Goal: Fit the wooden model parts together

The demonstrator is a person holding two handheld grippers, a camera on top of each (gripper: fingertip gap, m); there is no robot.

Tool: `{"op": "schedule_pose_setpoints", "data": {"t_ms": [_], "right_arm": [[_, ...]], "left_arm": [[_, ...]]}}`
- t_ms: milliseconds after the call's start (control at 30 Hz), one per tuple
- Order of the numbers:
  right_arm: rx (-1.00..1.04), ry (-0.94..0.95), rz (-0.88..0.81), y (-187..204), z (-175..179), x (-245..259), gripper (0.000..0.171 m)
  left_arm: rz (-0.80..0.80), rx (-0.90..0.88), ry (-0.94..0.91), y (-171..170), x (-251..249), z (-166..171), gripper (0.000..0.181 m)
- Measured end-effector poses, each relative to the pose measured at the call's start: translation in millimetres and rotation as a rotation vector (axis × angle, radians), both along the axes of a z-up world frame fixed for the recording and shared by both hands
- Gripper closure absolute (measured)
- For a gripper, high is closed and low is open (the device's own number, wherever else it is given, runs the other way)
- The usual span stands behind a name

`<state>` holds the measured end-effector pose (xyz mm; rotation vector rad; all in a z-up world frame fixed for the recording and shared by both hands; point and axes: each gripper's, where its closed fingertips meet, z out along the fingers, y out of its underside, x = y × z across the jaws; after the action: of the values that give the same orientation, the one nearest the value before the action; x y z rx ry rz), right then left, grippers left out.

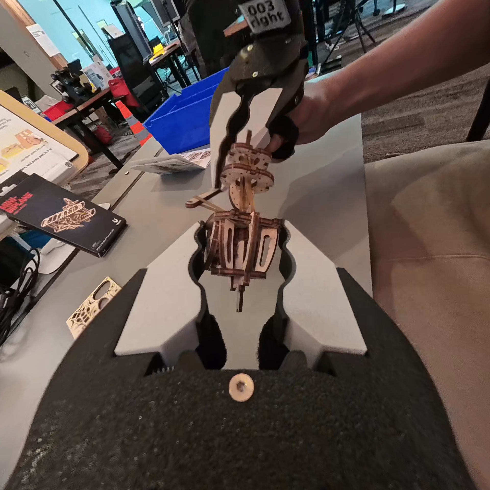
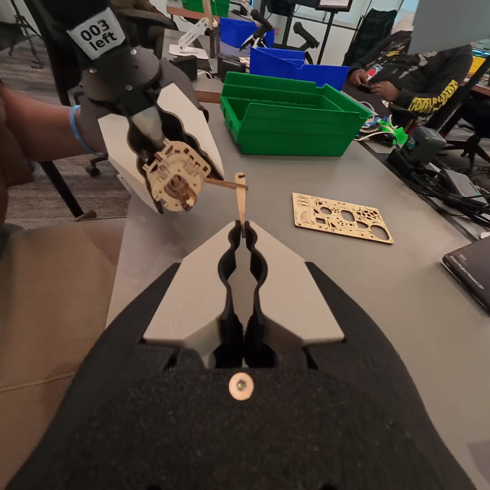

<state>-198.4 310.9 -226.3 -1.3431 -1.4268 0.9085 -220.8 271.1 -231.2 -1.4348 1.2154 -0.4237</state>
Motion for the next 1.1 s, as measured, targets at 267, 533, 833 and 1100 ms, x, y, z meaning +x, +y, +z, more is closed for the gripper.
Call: {"op": "schedule_pose_setpoints", "data": {"t_ms": [267,533,833,1100], "right_arm": [[-0.121,-0.006,0.059,-5.1,8.1,-11.5,0.169],[-0.372,-0.165,0.234,-9.5,12.3,-8.3,0.170],[-0.351,-0.332,0.181,-30.8,-5.0,-19.8,0.169],[-0.445,-0.337,0.211,-36.9,-2.8,-17.8,0.168]], "left_arm": [[0.032,0.032,0.096,5.6,4.0,-13.1,0.130],[0.068,0.111,0.312,12.1,0.4,-29.0,0.129],[0.055,0.112,0.358,12.3,4.7,-40.0,0.129],[0.032,0.098,0.307,8.0,4.2,-39.0,0.130]]}}
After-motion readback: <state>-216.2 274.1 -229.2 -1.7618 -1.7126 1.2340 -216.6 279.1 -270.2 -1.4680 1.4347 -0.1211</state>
